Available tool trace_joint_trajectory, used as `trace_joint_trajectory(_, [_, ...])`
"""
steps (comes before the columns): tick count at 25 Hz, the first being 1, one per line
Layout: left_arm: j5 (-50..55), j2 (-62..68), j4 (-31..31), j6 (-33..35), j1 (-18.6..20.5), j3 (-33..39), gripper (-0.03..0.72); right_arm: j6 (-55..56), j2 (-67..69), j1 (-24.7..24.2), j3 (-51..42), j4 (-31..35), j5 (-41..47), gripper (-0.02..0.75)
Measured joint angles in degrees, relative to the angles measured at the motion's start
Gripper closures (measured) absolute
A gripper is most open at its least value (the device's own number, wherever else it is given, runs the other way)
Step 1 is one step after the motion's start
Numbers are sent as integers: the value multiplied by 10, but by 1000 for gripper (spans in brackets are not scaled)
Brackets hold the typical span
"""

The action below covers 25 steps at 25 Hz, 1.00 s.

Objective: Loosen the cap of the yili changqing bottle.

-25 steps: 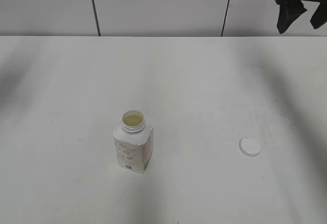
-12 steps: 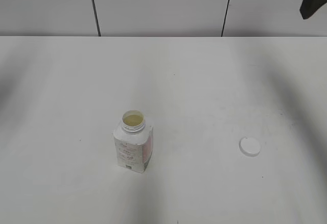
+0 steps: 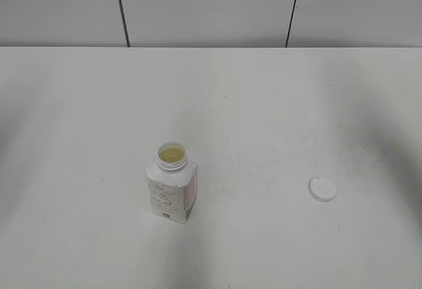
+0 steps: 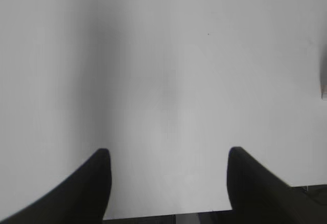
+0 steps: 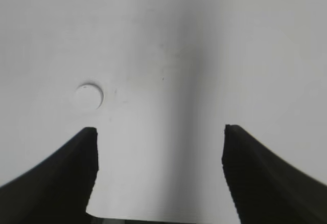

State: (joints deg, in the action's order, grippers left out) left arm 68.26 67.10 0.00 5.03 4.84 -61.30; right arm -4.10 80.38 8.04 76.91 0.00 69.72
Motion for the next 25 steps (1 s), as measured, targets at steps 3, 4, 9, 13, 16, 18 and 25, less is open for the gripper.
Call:
trace_joint_trajectory(3, [-21,-40,0,0,0,50,249,0,-42,0,-47,0,0,145])
trace_joint_trajectory(4, [-29,-53,-3,0,0,68,249,0,-56,0,-64,0,-1,146])
trace_joint_trajectory(9, [-57,-108,-3,0,0,151,249,0,-109,0,-146,0,-19,145])
trace_joint_trajectory(13, [-67,-148,-4,0,0,198,249,3,-143,0,-206,3,-40,146])
trace_joint_trajectory(16, [-68,-178,-4,0,0,231,253,3,-164,0,-250,3,-52,146])
trace_joint_trajectory(18, [-69,-209,-5,0,0,251,258,3,-175,0,-274,5,-55,146])
trace_joint_trajectory(25, [-76,-310,-18,0,0,309,260,10,-220,0,-340,9,-62,146])
